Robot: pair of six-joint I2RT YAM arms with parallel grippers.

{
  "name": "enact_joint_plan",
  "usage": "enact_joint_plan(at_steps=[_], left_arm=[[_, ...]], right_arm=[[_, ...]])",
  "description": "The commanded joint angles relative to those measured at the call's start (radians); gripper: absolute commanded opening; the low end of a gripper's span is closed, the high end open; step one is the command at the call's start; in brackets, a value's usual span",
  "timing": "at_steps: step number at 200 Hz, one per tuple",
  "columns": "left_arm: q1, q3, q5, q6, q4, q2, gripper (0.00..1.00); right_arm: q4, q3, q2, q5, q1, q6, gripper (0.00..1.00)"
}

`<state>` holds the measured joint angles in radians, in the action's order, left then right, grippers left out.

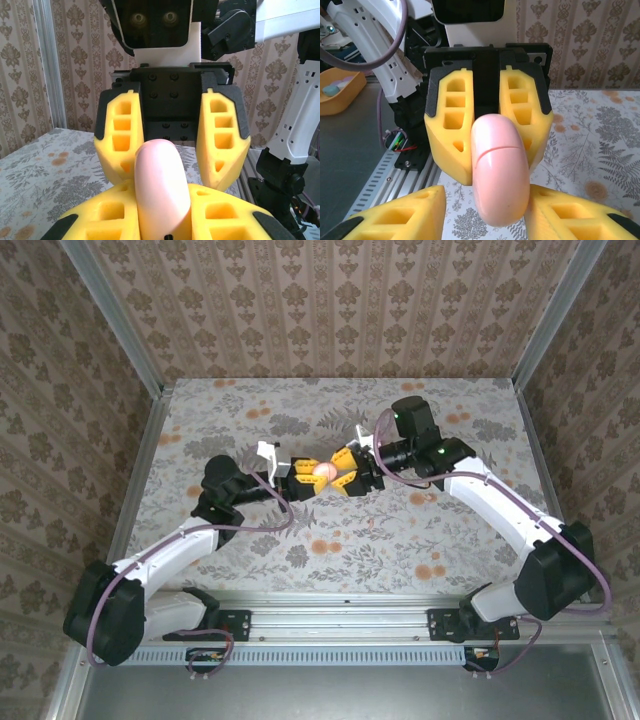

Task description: Insert the wireless bluetooth earbuds into the charging case

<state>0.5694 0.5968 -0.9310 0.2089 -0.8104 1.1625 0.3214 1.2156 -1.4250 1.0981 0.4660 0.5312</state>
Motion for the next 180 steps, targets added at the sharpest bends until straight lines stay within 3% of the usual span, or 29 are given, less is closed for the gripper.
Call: enact_joint_plan(at_steps=[1,32,63,79,96,112,151,180], left_arm=[[0.009,0.038,-0.005,-0.026,0.003,-0.021,0.10],[0.010,0.040,0.006,-0.038,0.022,-0.027,0.10],[0.012,0.037,0.020,-0.064,0.064,-0.039,0.15],[0.012,0.036,0.035,-0.106,0.121,-0.057,0.29],[0.012,0.040,0.059,-0.185,0.217,-0.085,0.52],[0.015,0.060,0.083,-0.296,0.374,-0.115,0.63],[0.024,0.125,0.123,-0.580,0.721,-0.149,0.65],[0.040,0.155,0.132,-0.679,0.833,-0.130,0.62]], right_arm=[[0.048,0.036,-0.011,0.054,0.005,0.049,0.39],[0.077,0.037,-0.008,0.053,0.002,0.090,0.21],[0.120,0.041,0.005,0.023,0.002,0.121,0.16],[0.167,0.048,0.019,-0.038,0.002,0.147,0.15],[0.236,0.055,0.026,-0.141,0.002,0.185,0.15],[0.307,0.065,0.066,-0.260,0.003,0.219,0.15],[0.508,0.111,0.084,-0.558,0.050,0.345,0.14],[0.597,0.138,0.081,-0.744,0.125,0.412,0.14]])
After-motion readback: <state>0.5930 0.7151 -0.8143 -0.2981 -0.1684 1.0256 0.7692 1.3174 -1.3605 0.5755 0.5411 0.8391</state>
